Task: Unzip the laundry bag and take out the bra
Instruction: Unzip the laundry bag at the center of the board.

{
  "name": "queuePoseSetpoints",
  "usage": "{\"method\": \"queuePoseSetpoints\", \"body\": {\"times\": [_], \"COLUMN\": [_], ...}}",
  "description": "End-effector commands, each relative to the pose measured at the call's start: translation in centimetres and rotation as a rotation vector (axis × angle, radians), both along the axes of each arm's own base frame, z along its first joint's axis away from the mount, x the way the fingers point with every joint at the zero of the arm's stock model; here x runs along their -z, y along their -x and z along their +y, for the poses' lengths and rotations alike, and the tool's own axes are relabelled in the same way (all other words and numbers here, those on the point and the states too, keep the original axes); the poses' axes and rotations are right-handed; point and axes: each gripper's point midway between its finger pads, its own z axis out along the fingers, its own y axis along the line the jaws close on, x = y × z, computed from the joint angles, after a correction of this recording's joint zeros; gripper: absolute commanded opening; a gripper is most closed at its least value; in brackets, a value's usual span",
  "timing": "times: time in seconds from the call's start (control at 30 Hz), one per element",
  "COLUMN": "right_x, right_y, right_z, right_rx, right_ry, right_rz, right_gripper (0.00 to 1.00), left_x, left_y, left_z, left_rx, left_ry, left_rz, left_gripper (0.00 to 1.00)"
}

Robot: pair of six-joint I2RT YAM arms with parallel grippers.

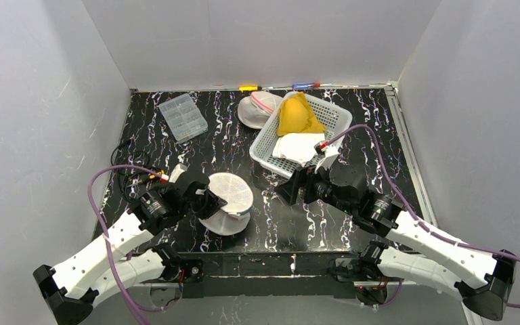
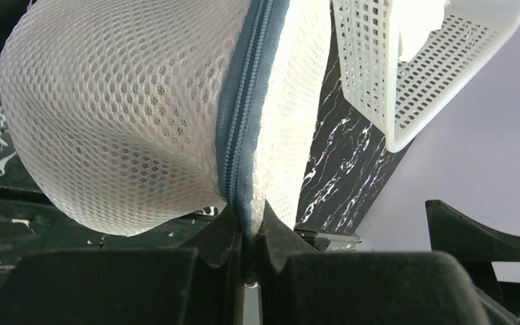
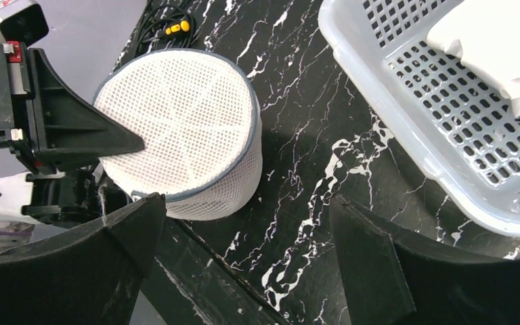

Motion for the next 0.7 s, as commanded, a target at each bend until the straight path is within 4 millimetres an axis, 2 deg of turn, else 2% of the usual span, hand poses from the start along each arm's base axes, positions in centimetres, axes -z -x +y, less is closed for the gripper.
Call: {"method": "queuePoseSetpoints", "body": {"times": [0.0,0.1,0.37,0.6,0.67], "right_x": [-1.8,-2.6,-0.3,-2.3,-2.8], "right_y": [-0.1,0.4,1.1,2.7,3.4], "right_z": [0.2,0.6,4.1,6.5,7.3], "right_rx": [0.028,-0.015,-0.103,-0.217,-0.251], "right_ry": [-0.123,-0.162,-0.125,-0.230,-0.263], "right_rz": [-0.022,-0.039,0.134,0.112,0.105], "right_gripper": [0.99,0.98,0.99,0.99,0.96], "left_x": [-2.8,-3.4,-4.2,-4.0,-4.0], "left_y": [-1.4,-1.6,-2.0,-2.4,-2.6], "left_z": [-0.2,-0.2,-0.6,-2.3,-2.9], "left_rx": [0.084,0.110,0.117,0.170,0.183], "left_ry": [-0.030,-0.032,-0.011,0.026,0.049], "left_rz": [-0.160,-0.210,-0.247,-0.231,-0.225], "left_gripper": [0.00,0.00,0.00,0.00,0.00]}}
